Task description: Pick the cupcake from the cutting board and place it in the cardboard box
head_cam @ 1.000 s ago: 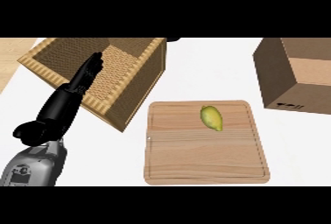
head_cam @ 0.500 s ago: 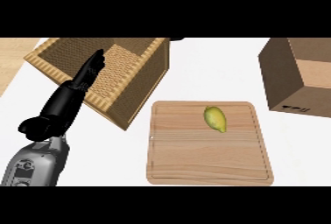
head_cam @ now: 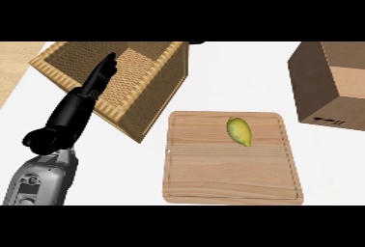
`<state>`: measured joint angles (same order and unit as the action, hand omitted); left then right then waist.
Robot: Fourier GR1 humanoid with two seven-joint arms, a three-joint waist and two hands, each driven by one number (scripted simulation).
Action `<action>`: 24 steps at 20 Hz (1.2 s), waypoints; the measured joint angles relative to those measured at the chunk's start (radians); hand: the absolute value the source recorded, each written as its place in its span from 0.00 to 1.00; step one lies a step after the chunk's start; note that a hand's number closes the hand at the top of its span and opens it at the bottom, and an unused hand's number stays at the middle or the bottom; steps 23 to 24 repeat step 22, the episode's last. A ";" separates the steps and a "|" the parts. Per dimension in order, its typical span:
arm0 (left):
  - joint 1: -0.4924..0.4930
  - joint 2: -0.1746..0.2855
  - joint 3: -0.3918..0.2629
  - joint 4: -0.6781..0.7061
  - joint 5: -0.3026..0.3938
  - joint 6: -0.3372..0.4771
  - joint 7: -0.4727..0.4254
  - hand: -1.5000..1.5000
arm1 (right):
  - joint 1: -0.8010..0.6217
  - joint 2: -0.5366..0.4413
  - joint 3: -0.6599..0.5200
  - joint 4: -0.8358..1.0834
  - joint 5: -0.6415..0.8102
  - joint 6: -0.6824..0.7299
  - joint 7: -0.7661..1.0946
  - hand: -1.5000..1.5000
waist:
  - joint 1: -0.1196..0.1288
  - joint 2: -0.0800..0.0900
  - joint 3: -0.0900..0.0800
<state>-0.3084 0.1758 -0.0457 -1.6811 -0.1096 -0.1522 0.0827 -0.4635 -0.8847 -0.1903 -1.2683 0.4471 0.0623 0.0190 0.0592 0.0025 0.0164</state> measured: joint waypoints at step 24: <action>0.031 -0.011 0.030 -0.035 -0.004 -0.023 0.037 0.50 | -0.258 0.181 -0.251 0.557 -0.285 0.005 -0.245 0.00 | -0.030 -0.004 0.005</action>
